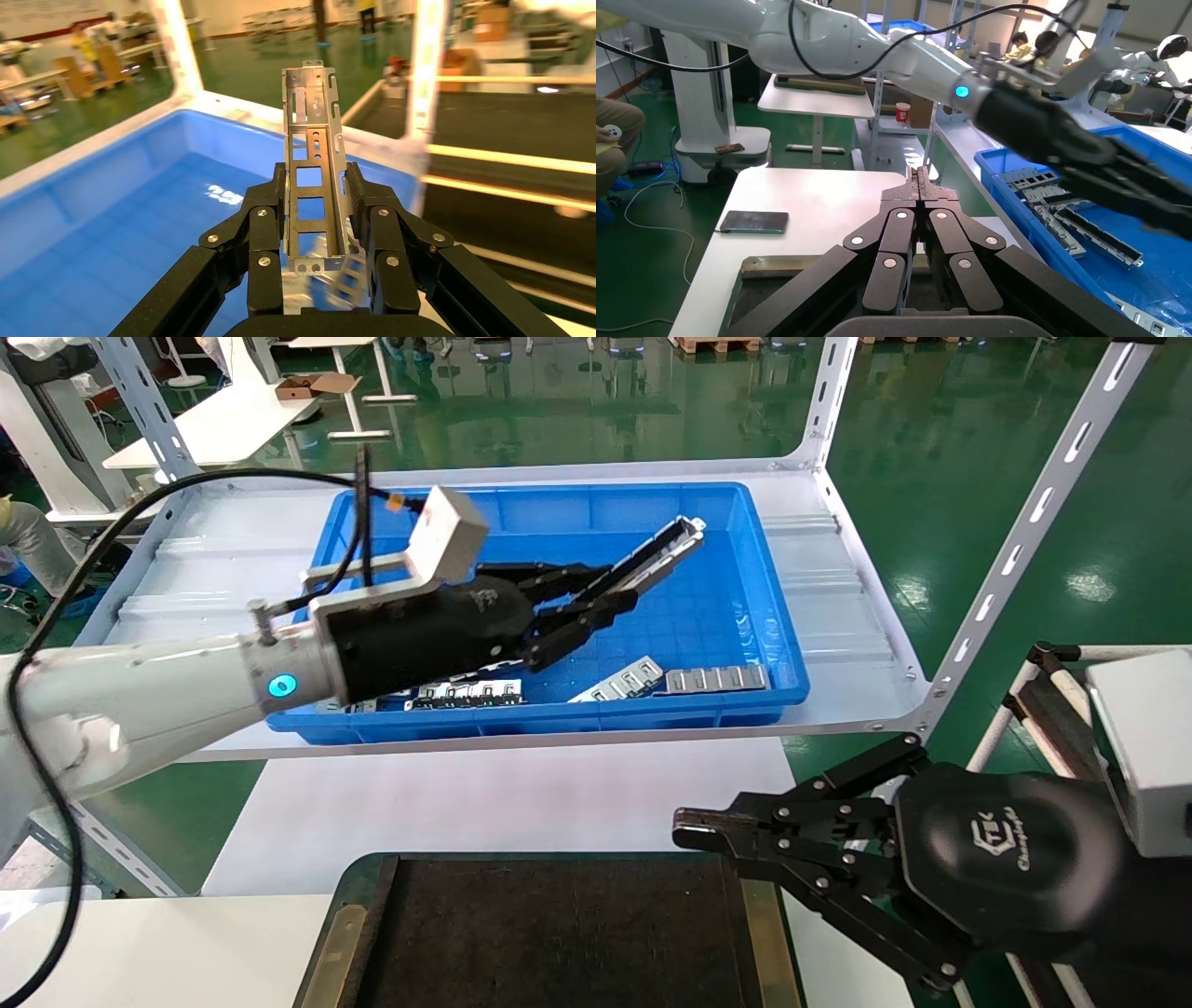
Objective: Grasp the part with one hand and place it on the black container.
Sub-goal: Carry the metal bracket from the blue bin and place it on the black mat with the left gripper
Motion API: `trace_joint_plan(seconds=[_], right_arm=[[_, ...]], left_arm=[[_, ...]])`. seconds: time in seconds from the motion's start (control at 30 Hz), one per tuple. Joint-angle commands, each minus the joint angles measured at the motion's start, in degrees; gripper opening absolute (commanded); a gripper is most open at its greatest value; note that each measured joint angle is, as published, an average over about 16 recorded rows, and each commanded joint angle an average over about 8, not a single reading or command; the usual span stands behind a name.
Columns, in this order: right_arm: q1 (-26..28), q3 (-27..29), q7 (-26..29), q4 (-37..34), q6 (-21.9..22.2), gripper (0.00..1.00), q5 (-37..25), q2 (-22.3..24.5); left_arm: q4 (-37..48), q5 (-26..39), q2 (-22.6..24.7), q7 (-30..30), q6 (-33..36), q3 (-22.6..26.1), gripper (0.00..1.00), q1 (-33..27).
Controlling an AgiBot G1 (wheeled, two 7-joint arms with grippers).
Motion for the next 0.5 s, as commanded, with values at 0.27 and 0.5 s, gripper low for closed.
trace_joint_plan(seconds=[0.27,0.5], right_arm=[[0.0,-0.01,-0.01,0.0,0.0,0.0,0.01,0.0],[0.0,-0.02,-0.01,0.0,0.01,0.0,0.01,0.01]], left_arm=[[-17.07,-3.73,-9.57,-2.69,4.17,-1.35,0.0,9.55],[-36.3,-5.62,-17.25,-7.53,-3.01,-1.67,0.0,20.89]])
